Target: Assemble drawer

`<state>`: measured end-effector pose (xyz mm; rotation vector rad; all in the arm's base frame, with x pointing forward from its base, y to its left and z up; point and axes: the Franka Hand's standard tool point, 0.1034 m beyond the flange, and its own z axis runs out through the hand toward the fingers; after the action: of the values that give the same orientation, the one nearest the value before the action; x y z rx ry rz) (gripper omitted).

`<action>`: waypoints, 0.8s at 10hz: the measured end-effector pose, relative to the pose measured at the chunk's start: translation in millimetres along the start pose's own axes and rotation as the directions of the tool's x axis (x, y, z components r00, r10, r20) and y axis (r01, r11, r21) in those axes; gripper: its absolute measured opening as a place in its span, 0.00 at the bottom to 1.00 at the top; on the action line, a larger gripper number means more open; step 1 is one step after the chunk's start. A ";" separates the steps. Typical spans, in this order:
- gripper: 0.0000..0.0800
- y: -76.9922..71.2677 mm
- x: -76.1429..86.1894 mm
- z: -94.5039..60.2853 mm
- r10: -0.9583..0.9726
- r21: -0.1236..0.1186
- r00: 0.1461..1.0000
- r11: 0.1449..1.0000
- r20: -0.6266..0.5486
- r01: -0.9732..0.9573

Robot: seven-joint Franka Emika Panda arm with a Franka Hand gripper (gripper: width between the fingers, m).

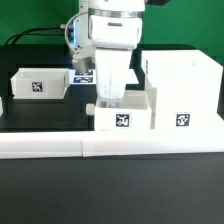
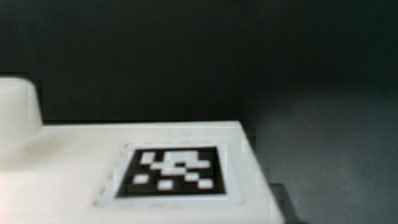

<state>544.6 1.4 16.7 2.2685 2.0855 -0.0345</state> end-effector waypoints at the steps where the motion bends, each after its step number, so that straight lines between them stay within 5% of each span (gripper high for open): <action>1: 0.05 -0.9 -0.6 0.9 -0.008 0.002 1.000 1.000 0.003 0.008; 8: 0.05 -3.3 -1.3 2.7 -0.007 0.014 1.000 1.000 0.008 0.007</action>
Offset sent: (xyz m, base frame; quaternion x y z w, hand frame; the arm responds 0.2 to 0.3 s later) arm -0.0049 0.0008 -0.0024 0.0112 -0.0051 -0.0581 0.9982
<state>541.3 0.2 14.0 2.2653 2.0959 -0.0580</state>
